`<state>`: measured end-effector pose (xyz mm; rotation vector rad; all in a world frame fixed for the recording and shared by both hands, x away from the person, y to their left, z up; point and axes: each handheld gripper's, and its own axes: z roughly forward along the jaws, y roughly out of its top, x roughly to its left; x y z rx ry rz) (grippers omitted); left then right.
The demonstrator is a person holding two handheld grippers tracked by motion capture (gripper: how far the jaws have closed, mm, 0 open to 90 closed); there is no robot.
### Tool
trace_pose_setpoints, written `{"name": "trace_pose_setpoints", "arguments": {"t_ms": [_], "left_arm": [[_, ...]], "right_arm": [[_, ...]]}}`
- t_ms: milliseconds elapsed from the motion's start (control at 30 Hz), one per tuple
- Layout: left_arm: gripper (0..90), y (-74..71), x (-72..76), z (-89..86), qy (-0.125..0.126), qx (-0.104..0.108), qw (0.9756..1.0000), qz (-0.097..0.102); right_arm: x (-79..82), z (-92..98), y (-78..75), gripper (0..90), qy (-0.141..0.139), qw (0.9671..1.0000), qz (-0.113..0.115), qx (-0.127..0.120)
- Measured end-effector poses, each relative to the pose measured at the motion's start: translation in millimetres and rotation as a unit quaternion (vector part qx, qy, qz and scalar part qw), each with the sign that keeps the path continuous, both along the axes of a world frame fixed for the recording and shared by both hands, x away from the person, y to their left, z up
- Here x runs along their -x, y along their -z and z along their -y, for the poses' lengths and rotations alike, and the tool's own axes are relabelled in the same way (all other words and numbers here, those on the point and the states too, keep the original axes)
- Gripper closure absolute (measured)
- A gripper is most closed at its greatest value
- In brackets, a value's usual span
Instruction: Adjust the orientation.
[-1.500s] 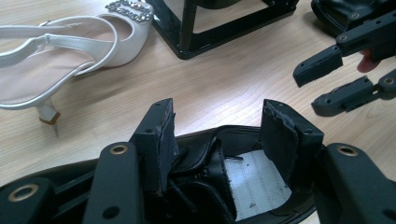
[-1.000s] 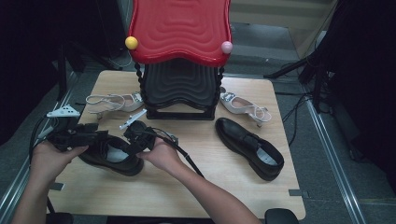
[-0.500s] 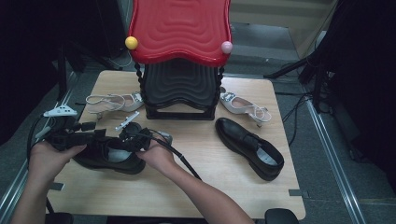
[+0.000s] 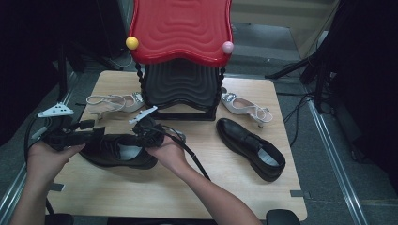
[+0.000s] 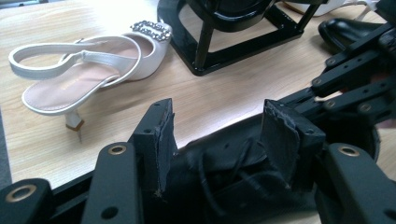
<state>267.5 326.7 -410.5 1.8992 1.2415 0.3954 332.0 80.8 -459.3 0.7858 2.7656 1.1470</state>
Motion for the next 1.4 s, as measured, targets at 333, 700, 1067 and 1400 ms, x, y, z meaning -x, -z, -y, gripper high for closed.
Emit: {"name": "trace_pose_setpoints", "arguments": {"t_ms": [333, 700, 1067, 1400], "left_arm": [[44.7, -0.3, -1.2, 13.4, 0.015, -0.004, 0.9999, 0.0], [44.5, 11.4, -5.5, 37.9, 0.039, -0.008, 0.999, -0.017], [48.6, 22.5, -8.5, 66.3, 0.07, -0.006, 0.9972, -0.027], [66.3, 40.5, -11.0, 94.5, 0.117, 0.004, 0.9926, -0.033]], "right_arm": [[1.4, 52.3, -11.8, 86.3, 0.024, 0.9994, -0.007, -0.025], [10.9, 114.4, -13.0, 85.8, 0.065, 0.9972, -0.007, -0.038], [15.9, 173.2, -2.3, 85.1, 0.114, 0.9928, -0.006, -0.039], [11.9, 193.1, 17.7, 84.8, 0.128, 0.991, -0.019, -0.032]]}}
